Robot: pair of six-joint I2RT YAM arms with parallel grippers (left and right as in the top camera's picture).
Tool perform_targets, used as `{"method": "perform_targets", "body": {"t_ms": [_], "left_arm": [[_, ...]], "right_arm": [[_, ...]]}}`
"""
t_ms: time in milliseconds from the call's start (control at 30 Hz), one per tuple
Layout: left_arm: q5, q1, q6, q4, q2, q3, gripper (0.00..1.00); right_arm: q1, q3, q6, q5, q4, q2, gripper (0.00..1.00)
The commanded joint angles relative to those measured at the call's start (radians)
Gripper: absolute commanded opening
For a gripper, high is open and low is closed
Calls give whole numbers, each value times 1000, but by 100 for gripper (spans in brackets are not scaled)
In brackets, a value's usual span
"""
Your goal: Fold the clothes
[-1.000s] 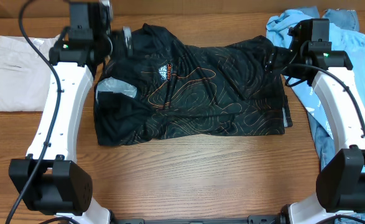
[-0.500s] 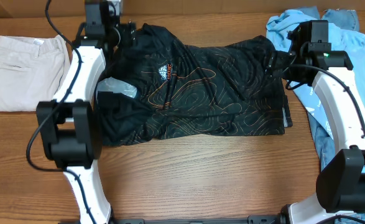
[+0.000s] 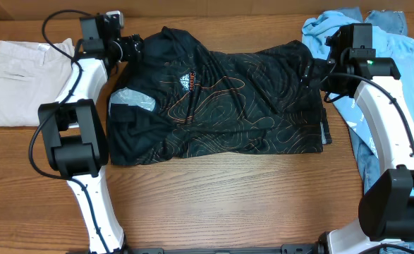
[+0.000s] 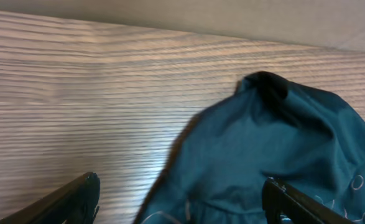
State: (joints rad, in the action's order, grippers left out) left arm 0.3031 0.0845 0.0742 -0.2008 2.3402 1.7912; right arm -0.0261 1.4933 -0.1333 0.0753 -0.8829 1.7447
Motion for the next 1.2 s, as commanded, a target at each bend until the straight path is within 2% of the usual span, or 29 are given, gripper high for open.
{"method": "perform_targets", "body": {"t_ms": [0,233,467,633,867,967,1067,1167], "left_arm": [[57,-9,0,37,22,7,86],[97,-13,2,122,62,7,85],[102,-18,8,123,126,25,82],[102,-27,8,48,182,136,81],[101,-37,5,-179,316,405,79],[95,-47,-25,-211,327,418,71],[89,-52,-26,-219,327,419,54],[90,-52,-14,-237,327,425,31]], "right_arm": [[0,12,3,10,-2,-19,76],[0,12,3,10,-10,-19,77],[0,12,3,10,-21,-19,76],[0,12,3,10,-21,-19,76],[0,12,3,9,-21,-19,76],[0,12,3,9,-21,-19,77],[0,12,3,9,-21,-19,76],[0,12,3,9,-20,-19,77]]}}
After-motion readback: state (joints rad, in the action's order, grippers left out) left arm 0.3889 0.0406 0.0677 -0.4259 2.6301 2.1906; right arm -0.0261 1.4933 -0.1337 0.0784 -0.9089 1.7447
